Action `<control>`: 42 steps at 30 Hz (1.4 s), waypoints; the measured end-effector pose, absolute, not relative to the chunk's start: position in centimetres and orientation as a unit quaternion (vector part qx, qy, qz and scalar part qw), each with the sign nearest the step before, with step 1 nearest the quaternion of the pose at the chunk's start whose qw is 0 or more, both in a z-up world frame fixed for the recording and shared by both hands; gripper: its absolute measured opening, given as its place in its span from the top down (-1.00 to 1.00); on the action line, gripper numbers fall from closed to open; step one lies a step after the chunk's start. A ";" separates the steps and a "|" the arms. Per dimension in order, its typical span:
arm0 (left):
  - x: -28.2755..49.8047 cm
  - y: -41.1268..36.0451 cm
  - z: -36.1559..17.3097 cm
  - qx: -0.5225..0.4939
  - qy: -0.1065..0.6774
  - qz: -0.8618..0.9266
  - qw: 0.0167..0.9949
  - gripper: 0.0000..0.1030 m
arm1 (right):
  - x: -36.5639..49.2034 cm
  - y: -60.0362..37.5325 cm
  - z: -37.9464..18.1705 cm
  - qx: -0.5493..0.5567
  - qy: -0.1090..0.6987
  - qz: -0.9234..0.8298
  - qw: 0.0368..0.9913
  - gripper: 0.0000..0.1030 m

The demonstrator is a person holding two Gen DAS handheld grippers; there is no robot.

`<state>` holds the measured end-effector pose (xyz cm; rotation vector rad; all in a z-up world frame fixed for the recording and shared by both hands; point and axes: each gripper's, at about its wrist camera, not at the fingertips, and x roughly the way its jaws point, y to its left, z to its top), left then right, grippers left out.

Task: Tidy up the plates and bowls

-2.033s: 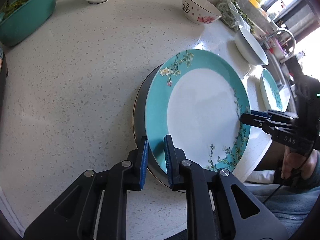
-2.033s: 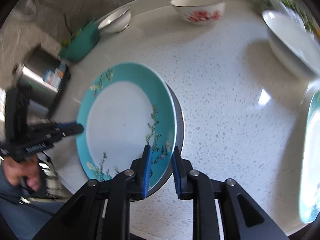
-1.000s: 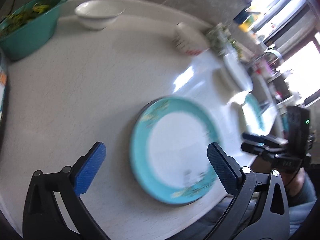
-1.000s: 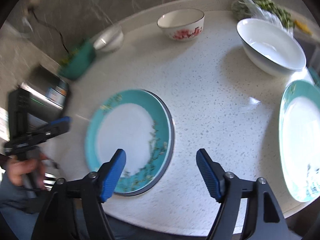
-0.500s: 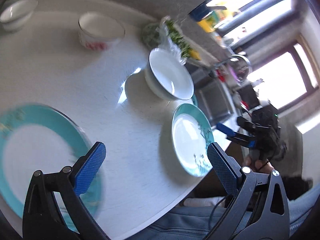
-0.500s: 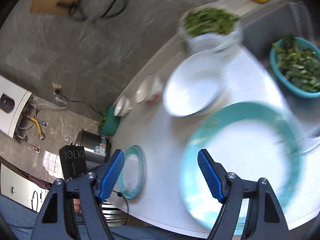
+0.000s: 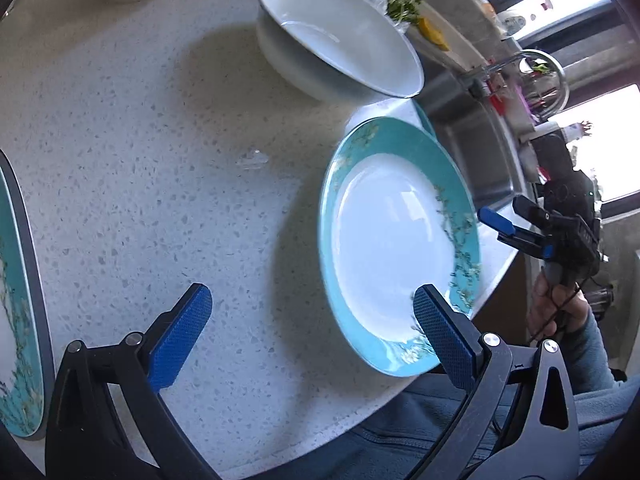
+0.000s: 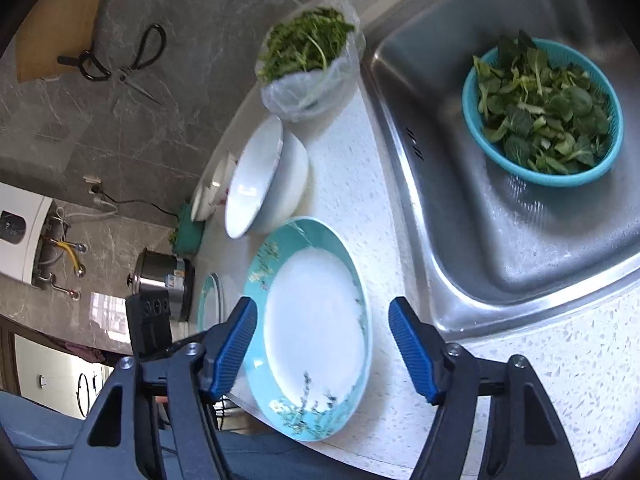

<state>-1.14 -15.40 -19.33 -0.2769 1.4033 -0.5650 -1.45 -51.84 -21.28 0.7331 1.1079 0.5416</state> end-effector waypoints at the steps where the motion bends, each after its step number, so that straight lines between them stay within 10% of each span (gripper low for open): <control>1: -1.1 -15.7 -19.7 -0.128 0.638 -0.254 0.716 -0.96 | -1.4 -52.0 -21.7 0.336 0.512 0.250 0.750 -0.21; 8: -0.7 -17.0 -20.1 -0.112 0.632 -0.250 0.725 -0.81 | -0.7 -51.4 -23.1 0.329 0.530 0.269 0.733 0.05; 15: -0.5 -18.4 -20.2 -0.095 0.636 -0.252 0.723 0.44 | -0.6 -50.9 -24.7 0.324 0.553 0.275 0.717 0.29; 42: -0.6 -18.4 -20.8 -0.114 0.628 -0.255 0.726 0.83 | -0.4 -50.8 -26.1 0.333 0.571 0.274 0.699 0.79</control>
